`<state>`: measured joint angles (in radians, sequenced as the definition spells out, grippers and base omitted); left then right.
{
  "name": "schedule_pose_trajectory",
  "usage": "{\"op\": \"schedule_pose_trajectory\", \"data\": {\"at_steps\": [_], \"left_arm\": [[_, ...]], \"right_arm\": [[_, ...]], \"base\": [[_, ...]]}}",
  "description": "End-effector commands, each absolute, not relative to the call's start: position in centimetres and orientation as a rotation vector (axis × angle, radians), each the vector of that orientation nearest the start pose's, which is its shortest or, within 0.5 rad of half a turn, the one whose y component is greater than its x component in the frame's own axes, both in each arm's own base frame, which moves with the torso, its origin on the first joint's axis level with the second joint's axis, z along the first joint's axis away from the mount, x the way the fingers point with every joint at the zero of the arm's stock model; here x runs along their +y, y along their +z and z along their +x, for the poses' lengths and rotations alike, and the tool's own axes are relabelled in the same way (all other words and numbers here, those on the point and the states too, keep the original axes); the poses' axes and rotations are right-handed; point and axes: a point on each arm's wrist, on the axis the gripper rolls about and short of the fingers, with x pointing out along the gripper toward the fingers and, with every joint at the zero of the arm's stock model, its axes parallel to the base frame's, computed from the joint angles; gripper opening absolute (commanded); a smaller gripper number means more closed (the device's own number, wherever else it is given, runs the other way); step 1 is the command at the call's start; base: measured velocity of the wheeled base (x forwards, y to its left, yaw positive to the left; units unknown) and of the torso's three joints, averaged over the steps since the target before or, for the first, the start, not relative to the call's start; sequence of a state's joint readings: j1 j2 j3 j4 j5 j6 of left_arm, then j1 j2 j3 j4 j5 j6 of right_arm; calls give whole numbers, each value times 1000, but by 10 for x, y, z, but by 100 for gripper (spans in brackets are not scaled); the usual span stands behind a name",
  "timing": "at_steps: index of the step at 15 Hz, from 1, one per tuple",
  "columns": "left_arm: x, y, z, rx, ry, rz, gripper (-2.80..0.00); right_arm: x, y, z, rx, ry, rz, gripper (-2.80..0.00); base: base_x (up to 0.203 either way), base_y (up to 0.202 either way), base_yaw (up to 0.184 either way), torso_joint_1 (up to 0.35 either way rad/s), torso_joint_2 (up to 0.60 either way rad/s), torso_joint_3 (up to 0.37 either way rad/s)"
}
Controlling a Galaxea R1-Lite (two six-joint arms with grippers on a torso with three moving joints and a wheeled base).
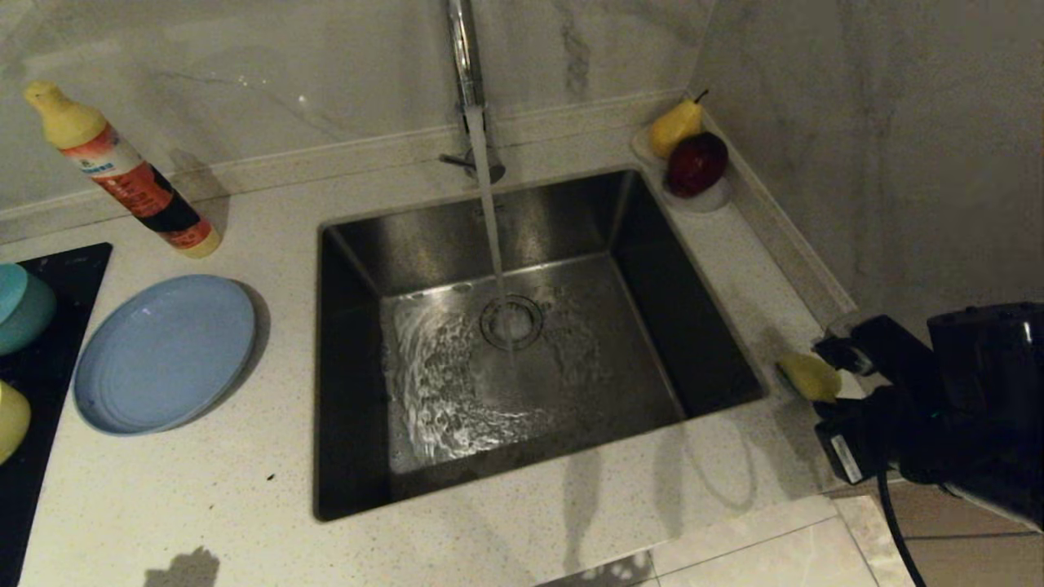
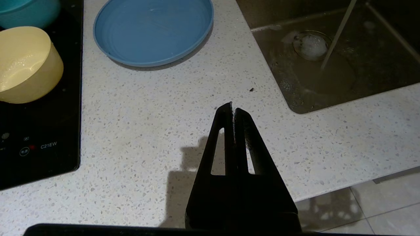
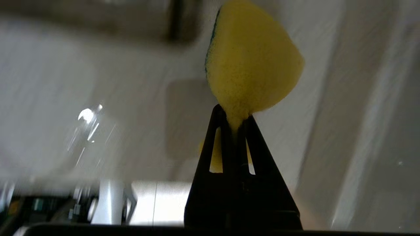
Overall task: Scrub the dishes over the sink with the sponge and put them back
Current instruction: Put down the sponge
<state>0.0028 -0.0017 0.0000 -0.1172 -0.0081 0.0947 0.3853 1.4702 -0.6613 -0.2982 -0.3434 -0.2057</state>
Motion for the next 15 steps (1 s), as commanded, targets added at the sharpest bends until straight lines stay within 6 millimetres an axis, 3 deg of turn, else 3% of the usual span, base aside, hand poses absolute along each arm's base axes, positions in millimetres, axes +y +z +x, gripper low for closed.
{"op": "schedule_pose_trajectory", "data": {"at_steps": [1,8,15], "left_arm": [[0,76,-20,-78,-1,95,-280],[0,76,-20,-78,-2,95,-280],[0,76,-20,-78,-1,95,-280]], "right_arm": [[84,168,237,459,73,-391,-280],[94,169,259,383,72,-455,-280],[97,169,267,342,65,-499,-280]], "base": [[0,0,0,0,0,0],[0,0,0,0,0,0],[0,0,0,0,0,0]]}}
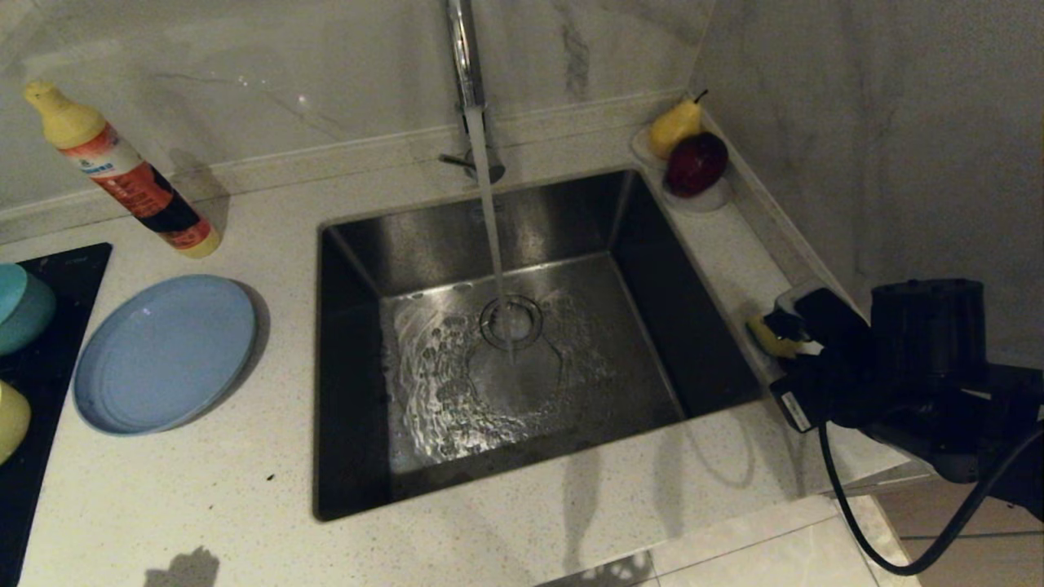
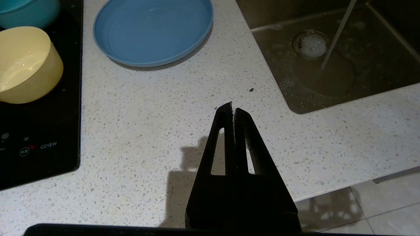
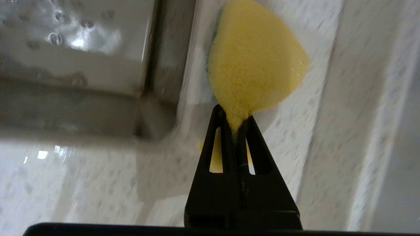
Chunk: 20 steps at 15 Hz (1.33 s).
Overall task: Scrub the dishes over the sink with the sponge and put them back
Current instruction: Put down the sponge
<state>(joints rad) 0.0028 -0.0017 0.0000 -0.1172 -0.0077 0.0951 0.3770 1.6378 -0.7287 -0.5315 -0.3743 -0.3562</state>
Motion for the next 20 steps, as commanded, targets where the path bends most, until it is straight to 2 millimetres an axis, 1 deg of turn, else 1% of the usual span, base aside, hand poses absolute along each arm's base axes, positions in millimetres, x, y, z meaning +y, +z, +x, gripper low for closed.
{"op": "schedule_pose_trajectory", "data": {"at_steps": [1,13,14,20], "left_arm": [[0,76,-20,-78,-1,95,-280],[0,76,-20,-77,-1,95,-280],[0,76,-20,-78,-1,95,-280],[0,76,-20,-77,-1,95,-280]], "right_arm": [[97,170,267,329,62,-501,-280],[95,163,268,353,36,-517,-280],[94,163,267,355,34,-518,0],[93,165,265,351,27,-517,0]], "base": [[0,0,0,0,0,0],[0,0,0,0,0,0],[0,0,0,0,0,0],[0,0,0,0,0,0]]}}
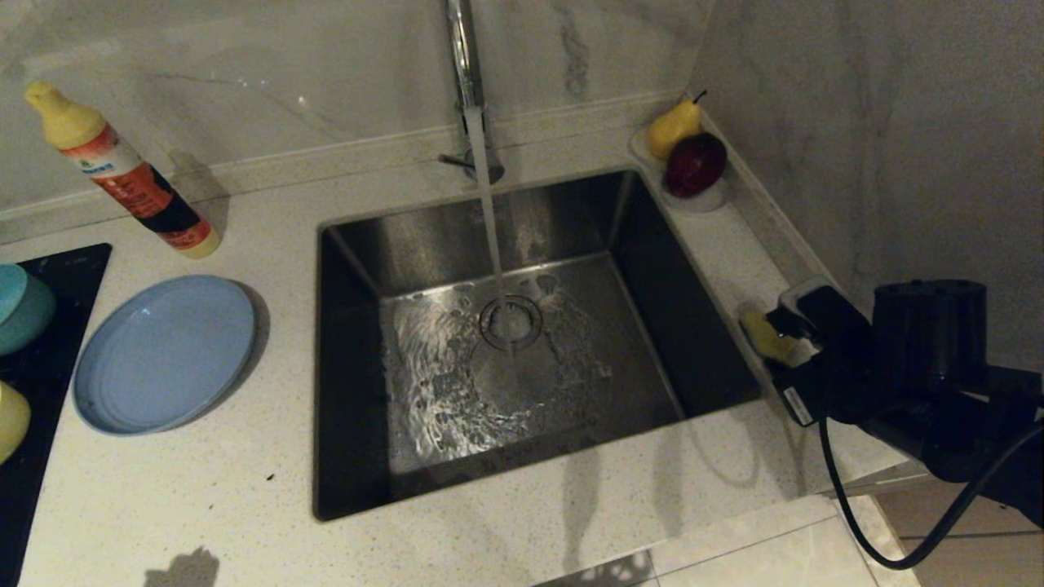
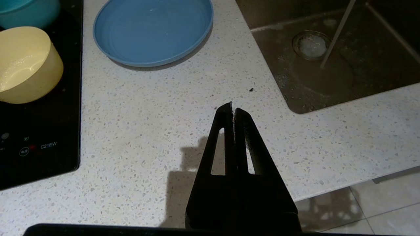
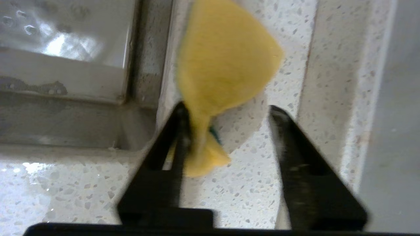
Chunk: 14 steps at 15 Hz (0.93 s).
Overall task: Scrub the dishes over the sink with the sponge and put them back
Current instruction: Put down the sponge
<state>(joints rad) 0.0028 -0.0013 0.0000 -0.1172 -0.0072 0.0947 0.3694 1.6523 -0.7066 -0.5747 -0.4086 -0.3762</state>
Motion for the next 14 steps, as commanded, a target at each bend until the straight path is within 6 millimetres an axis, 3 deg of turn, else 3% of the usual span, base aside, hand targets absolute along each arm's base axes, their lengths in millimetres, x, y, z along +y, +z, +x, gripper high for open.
{"op": "schedule_pose_trajectory", "data": {"at_steps": [1,14], "left_arm": [[0,76,-20,-78,-1,95,-280],[0,76,-20,-78,-1,94,-280]], "right_arm": [[93,164,264,354,27,-518,0],[77,182,258,309,-38,-505,0]], "base": [[0,0,0,0,0,0],[0,0,0,0,0,0]]}}
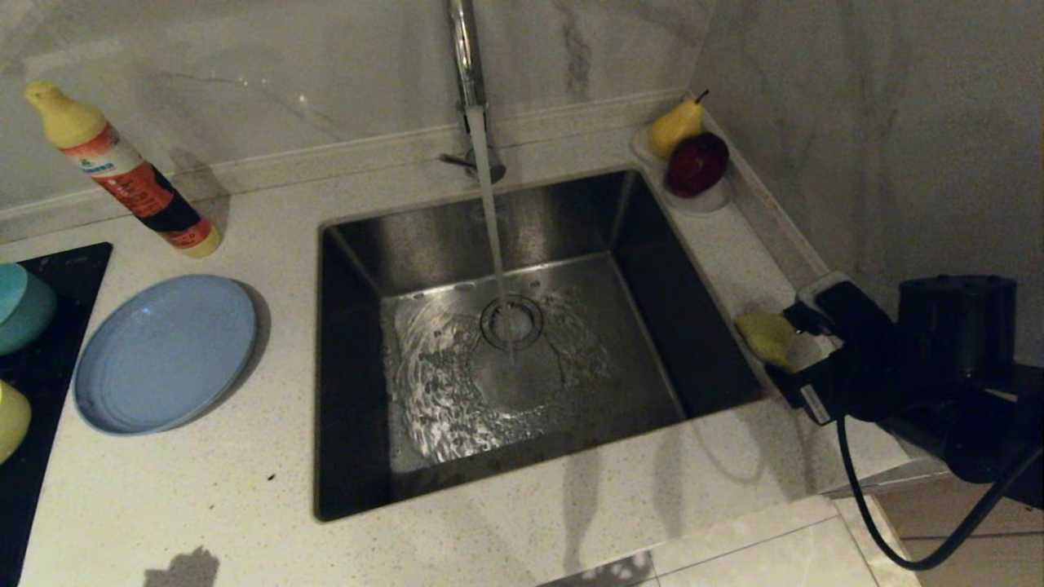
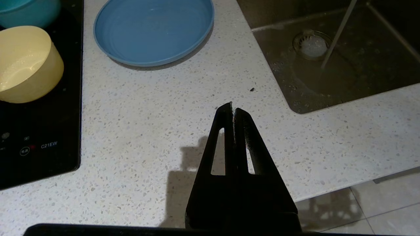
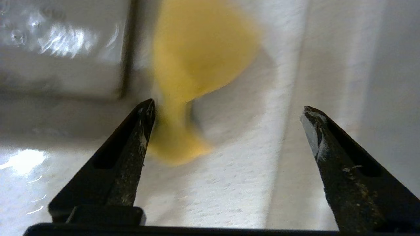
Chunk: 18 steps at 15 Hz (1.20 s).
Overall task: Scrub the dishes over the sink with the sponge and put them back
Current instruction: Put down the sponge, then turn off the faucet
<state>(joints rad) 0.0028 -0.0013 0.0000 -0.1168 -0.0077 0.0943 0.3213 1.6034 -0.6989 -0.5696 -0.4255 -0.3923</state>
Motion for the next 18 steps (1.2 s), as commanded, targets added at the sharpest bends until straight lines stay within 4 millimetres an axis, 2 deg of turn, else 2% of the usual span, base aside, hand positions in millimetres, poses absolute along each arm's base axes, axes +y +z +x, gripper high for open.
{"op": "schedule_pose_trajectory", "data": {"at_steps": [1,5,9,10,14,18], "left_arm": [[0,76,-20,-78,-1,94,-280],[0,76,-20,-78,-1,95,-280],[0,76,-20,-78,-1,95,-280],[0,76,-20,-78,-1,95,-280],[0,76,-20,-78,-1,95,-280],[0,76,-20,-78,-1,95,-280]], "right_arm": [[78,184,256,297,-34,-499,0],[85,208,252,213,-16,-457,0],[90,209,250,206,5,-441,0],[94,209,248,202,20,-430,-280],[105,226,247,147,39,-315,-280],[104,248,216,87,103,-156,-280]], "base": [[0,0,0,0,0,0],[0,0,0,0,0,0],[0,0,0,0,0,0],[0,0,0,0,0,0],[0,0,0,0,0,0],[0,0,0,0,0,0]]}}
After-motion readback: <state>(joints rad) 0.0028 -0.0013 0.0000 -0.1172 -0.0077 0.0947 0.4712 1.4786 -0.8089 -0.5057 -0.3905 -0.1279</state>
